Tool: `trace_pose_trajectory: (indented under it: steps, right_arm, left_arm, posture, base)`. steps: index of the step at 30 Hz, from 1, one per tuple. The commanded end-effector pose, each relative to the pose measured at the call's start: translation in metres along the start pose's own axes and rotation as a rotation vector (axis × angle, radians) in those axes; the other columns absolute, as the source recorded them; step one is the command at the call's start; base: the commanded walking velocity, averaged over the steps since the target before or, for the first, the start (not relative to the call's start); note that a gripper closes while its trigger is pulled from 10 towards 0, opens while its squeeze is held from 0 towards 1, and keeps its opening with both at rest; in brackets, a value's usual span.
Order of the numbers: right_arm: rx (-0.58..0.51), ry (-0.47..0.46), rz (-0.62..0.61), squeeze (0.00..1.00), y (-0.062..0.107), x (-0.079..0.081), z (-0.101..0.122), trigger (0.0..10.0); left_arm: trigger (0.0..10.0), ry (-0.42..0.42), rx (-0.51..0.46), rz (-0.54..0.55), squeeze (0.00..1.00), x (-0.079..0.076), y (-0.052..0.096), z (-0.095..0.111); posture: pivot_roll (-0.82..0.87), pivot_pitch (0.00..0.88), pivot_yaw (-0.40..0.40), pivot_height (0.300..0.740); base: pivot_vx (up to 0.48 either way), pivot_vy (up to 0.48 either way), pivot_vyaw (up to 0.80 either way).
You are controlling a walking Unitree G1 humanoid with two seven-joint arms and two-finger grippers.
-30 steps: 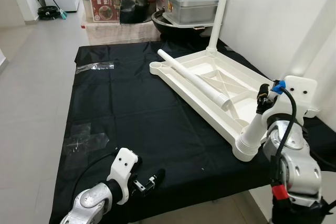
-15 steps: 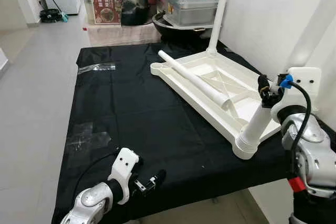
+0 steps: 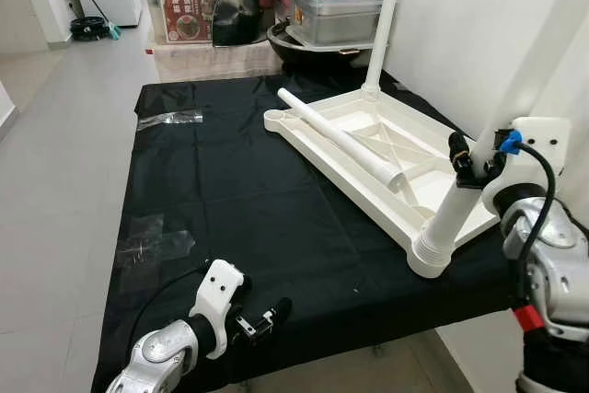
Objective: Building children table
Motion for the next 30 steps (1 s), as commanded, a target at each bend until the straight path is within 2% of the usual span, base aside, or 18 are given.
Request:
trace_pose_trajectory:
  steps: [1, 9, 16, 26, 30]
  right_arm:
    - [-0.029, -0.015, 0.009, 1.00, -0.002, -0.004, 0.006, 10.0]
    - [-0.081, -0.014, 0.067, 1.00, -0.007, -0.009, 0.017, 10.0]
    - [-0.091, -0.013, 0.112, 1.00, -0.008, -0.011, 0.017, 10.0]
    - [-0.117, 0.013, 0.202, 1.00, -0.013, -0.023, 0.021, 10.0]
    - [-0.127, 0.014, 0.283, 1.00, -0.014, -0.024, 0.022, 10.0]
  left_arm:
    - [10.0, 0.007, 0.023, -0.001, 0.00, 0.000, 0.001, -0.006]
    - [10.0, 0.008, 0.023, -0.002, 0.00, 0.000, 0.001, -0.006]
    - [10.0, 0.009, 0.023, -0.004, 0.00, 0.000, 0.001, -0.006]
    - [10.0, 0.008, 0.027, -0.006, 0.00, 0.000, 0.001, -0.006]
    - [10.0, 0.008, 0.027, -0.005, 0.00, 0.001, 0.002, -0.006]
  posture:
    - [-0.05, 0.000, -0.058, 0.740]
    - [-0.05, 0.000, -0.056, 0.740]
    - [-0.05, 0.000, -0.054, 0.740]
    - [-0.05, 0.000, -0.049, 0.740]
    - [-0.05, 0.000, -0.050, 0.740]
  base:
    - [0.000, 0.000, 0.00]
    - [0.000, 0.000, 0.00]
    - [0.000, 0.000, 0.00]
    - [0.000, 0.000, 0.00]
    - [0.000, 0.000, 0.00]
Point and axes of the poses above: a point about 5 cm out from each wrist's last joint towards the gripper, its own y axis pointing back from the gripper into the wrist, its own z axis along the axis of the wrist's last joint, x = y × z, the point moved 2 cm from there along -y, pointing out of the wrist towards the gripper, and after that the axes turned 10 degrees about y, right-handed, at the moved point
